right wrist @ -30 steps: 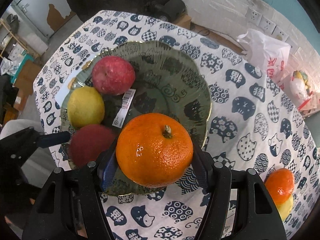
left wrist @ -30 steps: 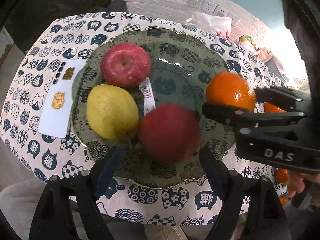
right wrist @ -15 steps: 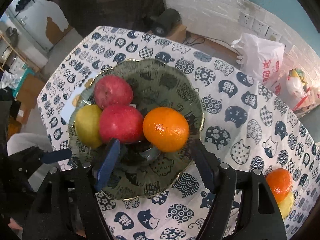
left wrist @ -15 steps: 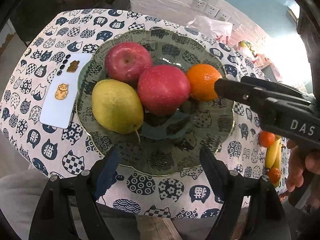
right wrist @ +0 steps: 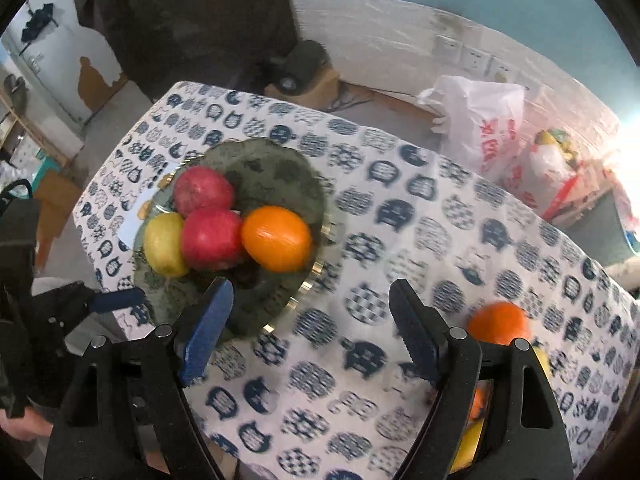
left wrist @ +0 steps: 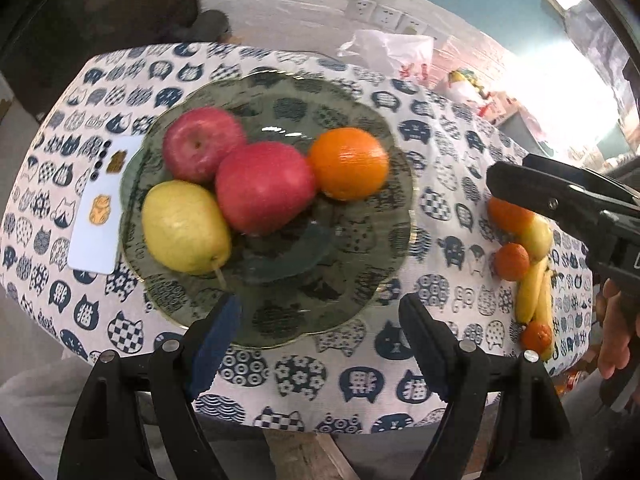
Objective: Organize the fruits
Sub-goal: 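Move both open tools back over the fruit pile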
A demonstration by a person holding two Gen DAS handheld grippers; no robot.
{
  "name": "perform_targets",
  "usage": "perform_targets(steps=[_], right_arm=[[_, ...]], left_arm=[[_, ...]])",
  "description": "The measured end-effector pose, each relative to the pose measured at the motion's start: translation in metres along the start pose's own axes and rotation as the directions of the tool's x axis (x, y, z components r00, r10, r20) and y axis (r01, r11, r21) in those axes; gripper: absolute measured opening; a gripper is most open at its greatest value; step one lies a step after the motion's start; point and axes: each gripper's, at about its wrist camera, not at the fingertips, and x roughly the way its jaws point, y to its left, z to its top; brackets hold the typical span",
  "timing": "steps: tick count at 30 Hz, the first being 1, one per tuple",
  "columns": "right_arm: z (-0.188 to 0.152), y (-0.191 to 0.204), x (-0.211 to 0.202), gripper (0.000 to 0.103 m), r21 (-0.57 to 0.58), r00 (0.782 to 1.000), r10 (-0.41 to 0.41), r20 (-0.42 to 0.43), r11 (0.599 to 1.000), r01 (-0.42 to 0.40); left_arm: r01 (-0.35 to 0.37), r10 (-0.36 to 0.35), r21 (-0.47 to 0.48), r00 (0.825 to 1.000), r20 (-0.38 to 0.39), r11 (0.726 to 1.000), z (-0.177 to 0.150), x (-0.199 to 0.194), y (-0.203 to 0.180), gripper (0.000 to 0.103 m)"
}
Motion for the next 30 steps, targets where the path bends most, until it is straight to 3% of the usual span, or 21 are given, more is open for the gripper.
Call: perform_targets(steps=[7,19,26,30], right_arm=[[-0.024,-0.038,-0.029,0.081,0.039,0.998,-0.061,0.021,0.997,0.060],[-0.078,-0.102,-0.073,0.083,0.157,0.988,-0.151,0.021,0.977,0.146],[-0.125,-0.144,-0.069,0.083,0.243,0.977,-0.195,-0.087,0.947,0.211],[-0.155,-0.167,-0.054,0.083,0.303,0.972,-0.171,-0.163,0.929,0.214]], left_arm=[[0.005,-0.007,0.107,1.000,0.015,0.994,0.001,-0.005,-0.044,0.083],[0.004,-0.010,0.277,1.000,0.020,0.961,-0.006,-0.008,-0.117,0.083],[0.016,-0.009,0.351,1.000,-0.020,0.936,-0.016,0.005,-0.156,0.083],[0.029,-0.013,0.375,0.999,-0.046,0.926,-0.023,0.016,-0.173,0.083]])
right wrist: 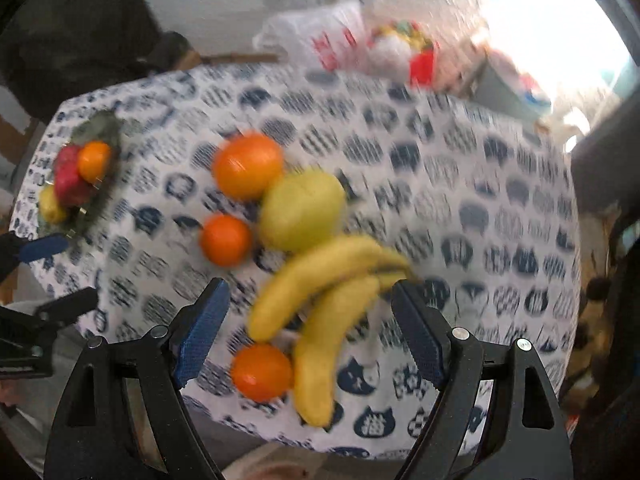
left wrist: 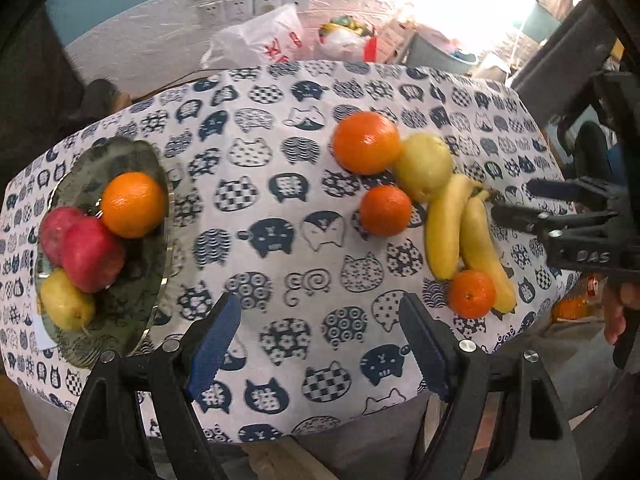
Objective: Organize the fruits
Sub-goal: 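Move both open tools back over the fruit pile, then close the left tool on a small tangerine while the right tool grasps a banana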
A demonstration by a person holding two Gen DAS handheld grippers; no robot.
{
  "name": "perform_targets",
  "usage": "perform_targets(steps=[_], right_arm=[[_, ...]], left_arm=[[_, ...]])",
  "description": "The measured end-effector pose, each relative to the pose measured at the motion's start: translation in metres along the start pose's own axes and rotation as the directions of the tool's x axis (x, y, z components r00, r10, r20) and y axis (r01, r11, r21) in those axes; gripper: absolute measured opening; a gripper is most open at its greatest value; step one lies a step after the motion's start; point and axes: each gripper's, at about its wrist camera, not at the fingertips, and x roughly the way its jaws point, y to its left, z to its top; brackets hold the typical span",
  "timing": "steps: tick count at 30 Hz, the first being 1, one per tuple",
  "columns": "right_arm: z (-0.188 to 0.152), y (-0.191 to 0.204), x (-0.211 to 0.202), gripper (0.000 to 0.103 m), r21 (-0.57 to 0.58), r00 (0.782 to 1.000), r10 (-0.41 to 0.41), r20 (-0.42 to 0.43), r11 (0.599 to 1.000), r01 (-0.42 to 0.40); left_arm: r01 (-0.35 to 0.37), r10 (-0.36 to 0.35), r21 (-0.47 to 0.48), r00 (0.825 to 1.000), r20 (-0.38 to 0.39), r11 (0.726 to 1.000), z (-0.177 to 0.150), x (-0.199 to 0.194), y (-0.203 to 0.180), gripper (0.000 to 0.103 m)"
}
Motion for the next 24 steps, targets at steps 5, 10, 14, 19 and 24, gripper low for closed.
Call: perform_targets(steps=[5,10,14,19,24], right_arm=[[-0.016,-0.017,0.024,0.083,0.031,0.998,-0.001,-0.067,0.999,0.003],[-0.023,-0.023,0.037,0.082,0.055,0.995,0.019,-0.095,0.998,-0.014],[-0.025,-0.023,0.046,0.076,0.057,0.993,0.014,-0.116,0.998,-0.008],[-0.029,-0.015,0.064,0.072,0.069,0.989,0.026,-0.147,0.998,-0.016],[-0.031,-0.012,0.069,0.048,0.063,0.990,0.067,-0.121,0.996,-0.060]], left_arm=[[-0.015,0.015,0.063,1.000,0.001,0.998,0.002,0.011,-0.022,0.083],[-0.013,0.015,0.087,1.000,-0.024,0.996,0.002,0.024,-0.032,0.083],[-0.012,0.016,0.100,0.999,-0.040,0.995,0.002,0.033,-0.035,0.083],[0.001,0.005,0.097,0.998,-0.064,0.995,0.008,0.046,-0.038,0.083],[0.021,-0.014,0.073,0.996,-0.084,0.997,0.021,0.058,-0.039,0.083]])
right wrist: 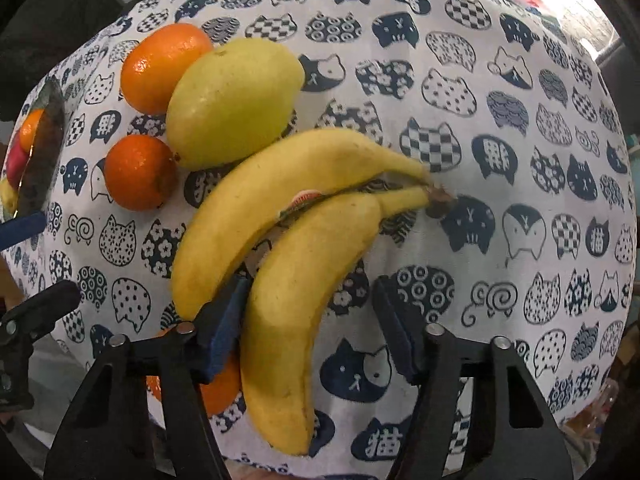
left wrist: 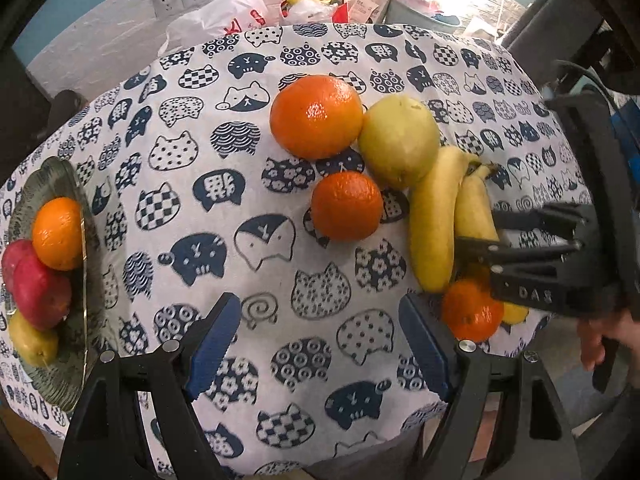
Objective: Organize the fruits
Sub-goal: 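Close the left tool on a small tangerine while the right tool grasps a banana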
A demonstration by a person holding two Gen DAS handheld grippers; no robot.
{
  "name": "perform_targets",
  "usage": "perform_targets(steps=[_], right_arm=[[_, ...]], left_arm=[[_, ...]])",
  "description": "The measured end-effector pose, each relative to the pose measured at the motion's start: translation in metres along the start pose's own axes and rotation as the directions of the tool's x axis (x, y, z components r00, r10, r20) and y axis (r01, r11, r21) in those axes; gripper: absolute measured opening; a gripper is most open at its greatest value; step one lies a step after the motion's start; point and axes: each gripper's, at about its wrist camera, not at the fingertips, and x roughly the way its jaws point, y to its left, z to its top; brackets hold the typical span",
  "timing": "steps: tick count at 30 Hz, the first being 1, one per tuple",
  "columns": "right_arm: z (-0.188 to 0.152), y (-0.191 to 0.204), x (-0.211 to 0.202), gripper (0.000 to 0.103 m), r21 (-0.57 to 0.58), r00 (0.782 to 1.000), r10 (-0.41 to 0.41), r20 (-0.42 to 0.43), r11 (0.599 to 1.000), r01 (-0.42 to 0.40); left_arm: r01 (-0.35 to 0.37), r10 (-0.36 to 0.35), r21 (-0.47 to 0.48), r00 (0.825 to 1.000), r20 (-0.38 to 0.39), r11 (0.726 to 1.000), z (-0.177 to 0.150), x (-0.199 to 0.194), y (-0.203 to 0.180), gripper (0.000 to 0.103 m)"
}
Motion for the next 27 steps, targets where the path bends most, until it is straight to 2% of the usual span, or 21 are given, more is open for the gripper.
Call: perform_targets(steps=[6,9,10,14,23,25,27], right_arm=[[-0.007,-0.014,-0.007,0.037,0.007,1.000,-0.010,0.005,1.000,0.010],[-0.014,-0.030,-0.017,0.035,0.007,0.993,-0.116,0.030,0.993,0.116],[-0.015,-0.036,-0.019,0.035,0.016,0.992,-0.124,0.035,0.992,0.124],[-0.017,-0.059,-0.022,0.035,0.079,0.998,-0.050,0.041,0.996,0.046],[0.003,-0.055,-0.008,0.041,0.052,0.994,-0.061,0.085,0.997,0.057],[0.014,-0.050,-0.003,0.040,0.050,0.995,-0.059,0.085,0.997,0.054],[0.019,-0.054,-0.004,0.039,0.055,0.995,-0.045,0.087,0.998,0.041]], left_arm=[[0.015,-0.016,-0.026,1.000,-0.023,1.000,0.020,0.019,-0.003,0.083],[0.010,-0.011,-0.031,0.999,-0.037,0.999,0.028,0.028,-0.006,0.083],[0.005,-0.006,-0.031,0.999,-0.042,0.999,0.031,0.032,-0.007,0.083],[0.008,-0.011,-0.050,0.998,-0.059,0.999,0.040,0.043,-0.010,0.083],[-0.034,0.034,-0.006,0.998,-0.054,0.999,0.055,0.061,-0.021,0.082],[-0.039,0.039,0.012,0.998,-0.039,0.999,0.057,0.062,-0.023,0.076],[-0.022,0.023,0.022,0.999,-0.027,1.000,0.058,0.060,-0.024,0.050]])
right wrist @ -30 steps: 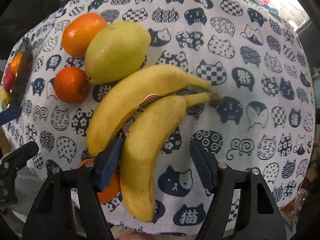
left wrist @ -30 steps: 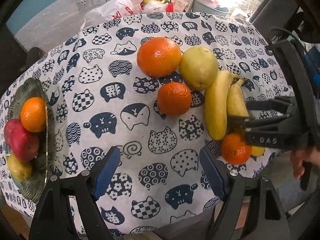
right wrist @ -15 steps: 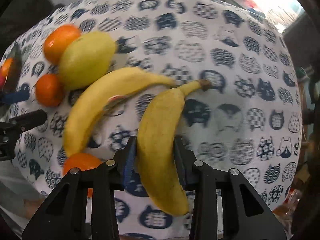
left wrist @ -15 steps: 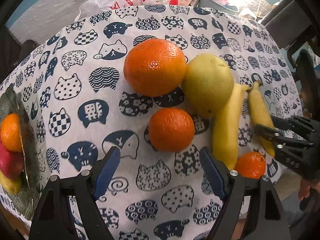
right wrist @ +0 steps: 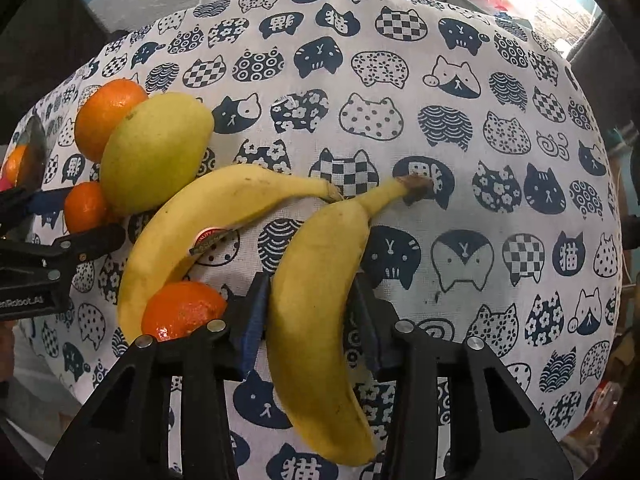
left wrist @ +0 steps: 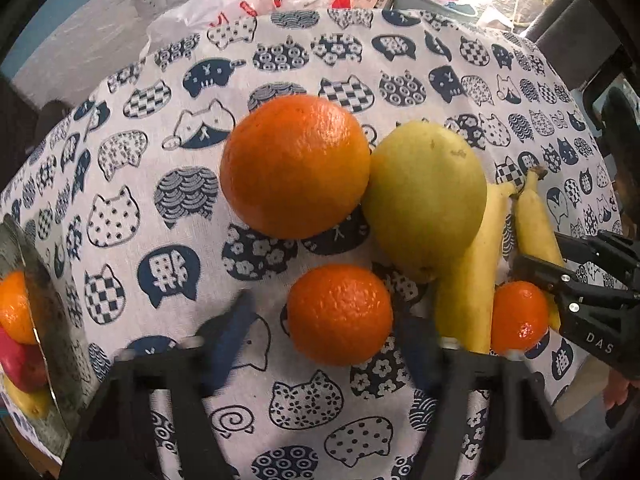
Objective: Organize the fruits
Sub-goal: 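Close the left tool on a small tangerine while the right tool grasps a banana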
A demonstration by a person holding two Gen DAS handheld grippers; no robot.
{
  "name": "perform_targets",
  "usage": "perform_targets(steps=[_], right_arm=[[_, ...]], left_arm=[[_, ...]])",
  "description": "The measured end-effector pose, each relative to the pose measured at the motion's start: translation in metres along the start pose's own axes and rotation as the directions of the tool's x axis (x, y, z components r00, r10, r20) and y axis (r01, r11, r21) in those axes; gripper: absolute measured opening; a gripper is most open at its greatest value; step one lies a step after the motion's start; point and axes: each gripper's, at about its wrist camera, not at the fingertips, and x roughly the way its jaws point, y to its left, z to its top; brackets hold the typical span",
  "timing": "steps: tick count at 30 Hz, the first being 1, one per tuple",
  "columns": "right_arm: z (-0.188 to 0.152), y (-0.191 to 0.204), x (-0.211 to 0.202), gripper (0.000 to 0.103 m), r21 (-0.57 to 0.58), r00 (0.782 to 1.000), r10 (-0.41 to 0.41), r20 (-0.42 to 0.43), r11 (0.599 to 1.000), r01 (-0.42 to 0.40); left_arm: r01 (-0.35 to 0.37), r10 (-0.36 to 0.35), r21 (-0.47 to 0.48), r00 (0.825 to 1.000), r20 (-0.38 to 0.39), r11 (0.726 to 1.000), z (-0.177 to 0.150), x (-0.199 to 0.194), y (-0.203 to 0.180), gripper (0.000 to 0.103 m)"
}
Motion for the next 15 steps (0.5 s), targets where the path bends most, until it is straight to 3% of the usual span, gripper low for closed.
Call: perform_targets(steps=[1,5,15], right_arm=[[0.002,-0.006,-0.001,0.039,0.006,1.000,0.007,0.003,1.000,-0.007],[0.003,-0.025,-0.013,0.036,0.027,0.998,0.035,0.044,0.999,-0.036],[0.010,-0.043,-0.054,0.035,0.095,0.981,0.097,0.165,0.989,-0.114]], left_arm=[[0.027,-0.027,0.003,1.000,0.002,1.000,0.002,-0.001,0.000,0.048],[0.001,-0.001,0.016,1.000,0.024,1.000,0.000,-0.007,-0.001,0.047],[0.028,-0.028,0.002,0.997,0.069,1.000,-0.014,-0.043,0.012,0.047]])
